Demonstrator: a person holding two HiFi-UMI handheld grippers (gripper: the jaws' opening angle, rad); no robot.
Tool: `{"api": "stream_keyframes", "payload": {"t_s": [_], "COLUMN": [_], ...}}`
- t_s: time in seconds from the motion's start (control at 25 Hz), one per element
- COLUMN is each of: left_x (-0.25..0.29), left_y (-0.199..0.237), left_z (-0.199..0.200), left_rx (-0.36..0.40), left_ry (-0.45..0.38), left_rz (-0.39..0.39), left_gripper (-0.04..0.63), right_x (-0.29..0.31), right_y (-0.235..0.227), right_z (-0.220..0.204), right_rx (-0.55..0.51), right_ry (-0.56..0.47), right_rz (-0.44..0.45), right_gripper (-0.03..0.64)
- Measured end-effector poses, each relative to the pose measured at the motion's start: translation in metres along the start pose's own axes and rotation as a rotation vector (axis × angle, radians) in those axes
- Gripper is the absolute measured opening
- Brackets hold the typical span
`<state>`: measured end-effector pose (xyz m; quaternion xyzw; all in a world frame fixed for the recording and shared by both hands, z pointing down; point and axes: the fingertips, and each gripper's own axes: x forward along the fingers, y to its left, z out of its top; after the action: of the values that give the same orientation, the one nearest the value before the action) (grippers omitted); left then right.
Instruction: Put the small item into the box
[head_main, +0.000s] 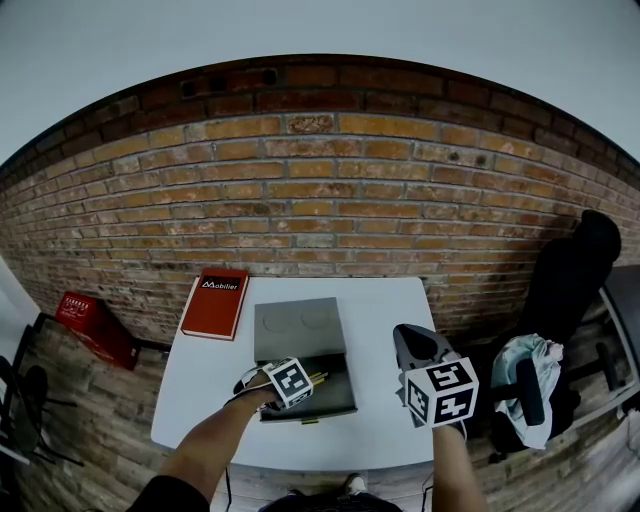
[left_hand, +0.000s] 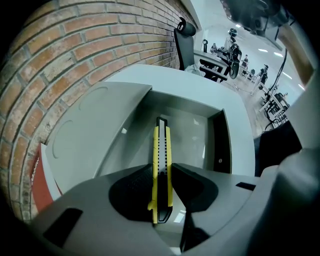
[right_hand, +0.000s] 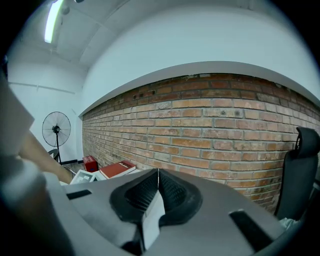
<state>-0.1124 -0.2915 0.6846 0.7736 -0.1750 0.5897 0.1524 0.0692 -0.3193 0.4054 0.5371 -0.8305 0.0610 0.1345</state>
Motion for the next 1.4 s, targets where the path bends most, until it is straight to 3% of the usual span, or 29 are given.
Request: {"api": "stream_keyframes", "payload": {"t_s": [0.4,0.96,1.4], "left_x": [0.001,-0.008,-0.032], "left_y": [0.004,-0.005,0.012], "left_z": [0.002,0.0,0.01], "left_rx": [0.019,-0.064,-0.069], "left_ry": [-0.003,-0.025,-0.112], "left_rz": [0.031,-0.031,0.068], "left_gripper": [0.135,0.153,0.153], "right_x": [0.001,0.0,0.001], "right_y": [0.002,0.002,0.012], "right_z": [-0.003,-0.004,0.0], "right_rx": [-0.001,0.007,-0.001], "right_ry": [0.004,-0.001,-0.008], "right_rz": [0.012,0.013,0.041], "right_gripper": [0.02,0.02,0.02]}}
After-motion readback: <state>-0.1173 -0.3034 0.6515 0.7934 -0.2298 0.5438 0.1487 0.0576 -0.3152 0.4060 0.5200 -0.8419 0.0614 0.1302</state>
